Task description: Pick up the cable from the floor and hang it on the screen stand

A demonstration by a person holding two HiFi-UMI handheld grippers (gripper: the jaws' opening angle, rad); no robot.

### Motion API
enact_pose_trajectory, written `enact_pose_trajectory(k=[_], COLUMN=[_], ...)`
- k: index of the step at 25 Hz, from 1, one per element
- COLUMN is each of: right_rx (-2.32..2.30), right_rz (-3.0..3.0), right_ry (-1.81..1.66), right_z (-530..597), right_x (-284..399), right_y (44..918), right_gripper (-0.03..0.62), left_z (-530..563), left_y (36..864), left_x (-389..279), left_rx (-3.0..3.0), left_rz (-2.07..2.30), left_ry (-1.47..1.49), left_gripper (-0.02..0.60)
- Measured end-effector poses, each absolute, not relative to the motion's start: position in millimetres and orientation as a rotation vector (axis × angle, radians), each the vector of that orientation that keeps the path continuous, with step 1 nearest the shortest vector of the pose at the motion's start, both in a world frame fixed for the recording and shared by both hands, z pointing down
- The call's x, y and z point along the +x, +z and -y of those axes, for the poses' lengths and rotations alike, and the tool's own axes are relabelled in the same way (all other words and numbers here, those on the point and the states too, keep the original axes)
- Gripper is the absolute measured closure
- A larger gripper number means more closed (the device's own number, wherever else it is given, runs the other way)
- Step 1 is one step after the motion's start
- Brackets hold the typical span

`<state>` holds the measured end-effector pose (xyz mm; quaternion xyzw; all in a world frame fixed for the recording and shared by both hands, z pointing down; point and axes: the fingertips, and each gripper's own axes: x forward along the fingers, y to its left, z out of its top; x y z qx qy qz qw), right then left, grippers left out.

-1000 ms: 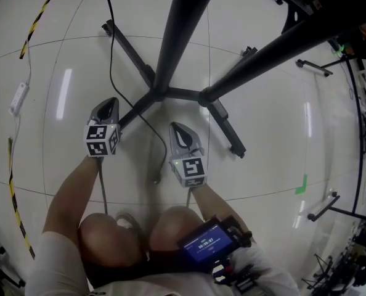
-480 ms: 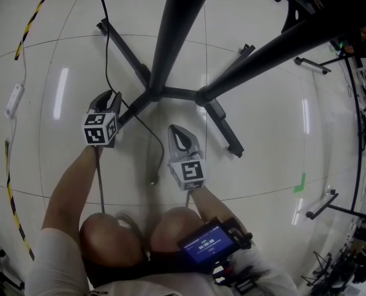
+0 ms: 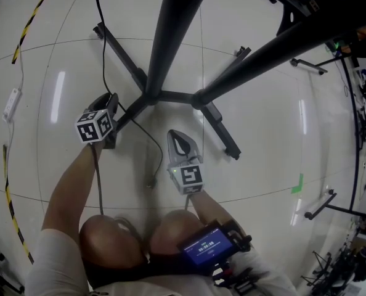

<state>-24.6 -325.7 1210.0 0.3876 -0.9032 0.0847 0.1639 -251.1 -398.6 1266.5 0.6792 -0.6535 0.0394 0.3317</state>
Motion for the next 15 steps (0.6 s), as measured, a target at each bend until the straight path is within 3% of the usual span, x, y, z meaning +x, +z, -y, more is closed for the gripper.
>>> enact_pose_trajectory(k=[6,15], right_rx=[1.094,1.078], right_rz=[2.569,2.565], right_ry=[0.230,0.231], right_z=[325.6,325.0], right_x=[-23.0,-28.7], right_y=[1212.2,1214.4], right_gripper=[0.580,0.580], left_z=[401.9,401.8], left_y=[1271.2,1257.1], left_x=[-248.7,-245.1], left_rx=[1.766,1.827], left_rz=[1.689,1.703], left_ry=[0.115,0.155], left_gripper=[0.484,0.569])
